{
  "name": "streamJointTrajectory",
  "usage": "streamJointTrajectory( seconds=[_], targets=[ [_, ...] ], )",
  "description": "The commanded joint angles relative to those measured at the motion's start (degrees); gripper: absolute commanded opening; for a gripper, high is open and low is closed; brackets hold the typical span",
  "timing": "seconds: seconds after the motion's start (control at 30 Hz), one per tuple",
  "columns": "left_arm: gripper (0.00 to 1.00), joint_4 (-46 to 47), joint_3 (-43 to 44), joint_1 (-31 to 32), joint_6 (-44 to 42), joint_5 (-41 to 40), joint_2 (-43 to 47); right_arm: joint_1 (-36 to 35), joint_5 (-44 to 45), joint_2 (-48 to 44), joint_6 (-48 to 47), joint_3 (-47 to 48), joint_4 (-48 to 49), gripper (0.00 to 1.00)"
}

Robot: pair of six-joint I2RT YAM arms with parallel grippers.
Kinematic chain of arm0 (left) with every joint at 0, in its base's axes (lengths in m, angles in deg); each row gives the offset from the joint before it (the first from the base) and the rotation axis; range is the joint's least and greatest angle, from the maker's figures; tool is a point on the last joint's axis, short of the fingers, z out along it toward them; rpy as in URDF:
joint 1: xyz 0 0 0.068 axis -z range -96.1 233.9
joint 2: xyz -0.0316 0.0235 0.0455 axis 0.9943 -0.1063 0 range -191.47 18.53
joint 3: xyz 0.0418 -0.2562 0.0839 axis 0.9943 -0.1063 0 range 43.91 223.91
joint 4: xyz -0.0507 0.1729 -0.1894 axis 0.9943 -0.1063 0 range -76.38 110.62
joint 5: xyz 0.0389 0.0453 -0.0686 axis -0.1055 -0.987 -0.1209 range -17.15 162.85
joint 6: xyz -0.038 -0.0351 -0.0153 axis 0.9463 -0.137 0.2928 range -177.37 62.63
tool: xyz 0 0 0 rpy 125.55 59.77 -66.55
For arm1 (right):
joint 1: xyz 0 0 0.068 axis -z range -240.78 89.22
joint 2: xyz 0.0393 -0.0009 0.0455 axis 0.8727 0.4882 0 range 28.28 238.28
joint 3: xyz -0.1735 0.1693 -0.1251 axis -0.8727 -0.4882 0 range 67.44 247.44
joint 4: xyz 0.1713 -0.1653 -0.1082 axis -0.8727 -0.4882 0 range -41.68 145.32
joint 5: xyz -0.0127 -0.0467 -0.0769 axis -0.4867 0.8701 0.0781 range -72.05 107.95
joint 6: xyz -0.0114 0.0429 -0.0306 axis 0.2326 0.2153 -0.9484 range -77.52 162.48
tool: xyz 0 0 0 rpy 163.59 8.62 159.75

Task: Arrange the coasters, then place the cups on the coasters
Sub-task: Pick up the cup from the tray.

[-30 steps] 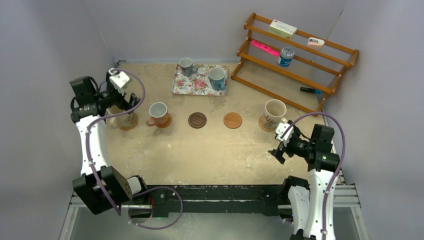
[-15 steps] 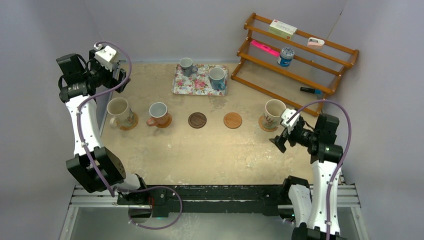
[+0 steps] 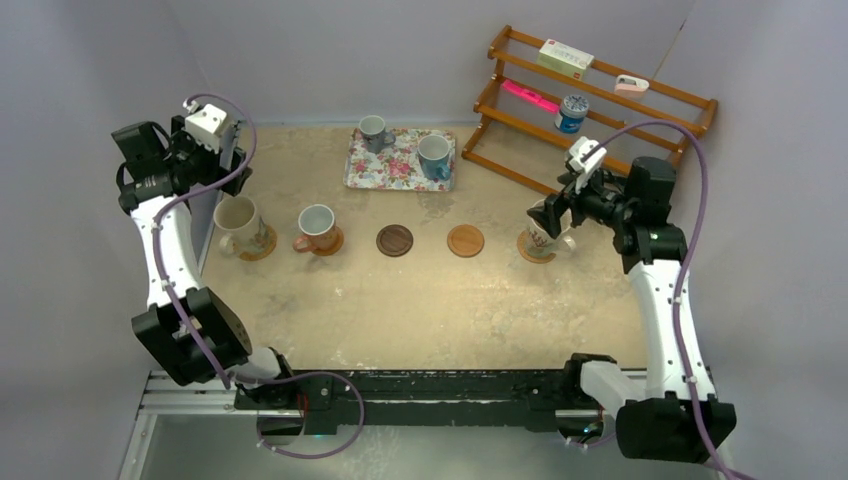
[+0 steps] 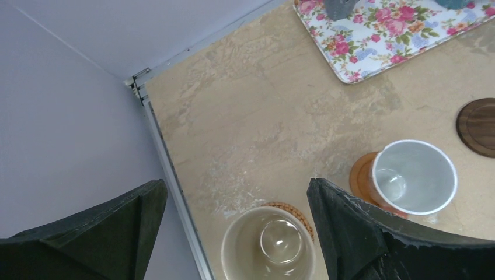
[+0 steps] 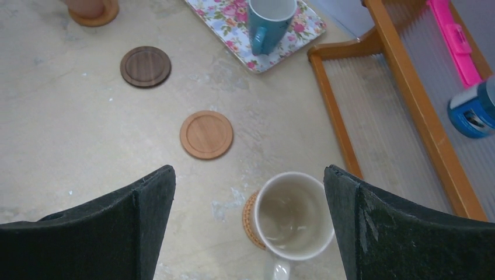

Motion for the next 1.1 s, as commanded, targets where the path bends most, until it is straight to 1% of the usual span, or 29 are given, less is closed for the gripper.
streamJointTrajectory(
  seconds=[0.0,0.27,0.5,1.07],
  targets=[
    [0.98,3.8,-1.3,-0.2,3.1,3.5,4.0,-4.6,5.5,1.3,6.6,3.8,6.1,0.99],
    [0.98,4.7,-1.8,-0.2,5.1,6.2,6.5,-5.8,5.4,2.3,9.2,4.7,8.7,0.99],
    [0.98,5.4,-2.0,-0.2,6.5,5.9,7.1,-6.2,5.5,2.0,9.7,4.3,9.6,0.99],
    [0.98,5.8,-8.5,-0.2,5.1,5.6,8.5,-6.2,5.4,2.1,8.9,2.5,10.8,0.99]
  ],
)
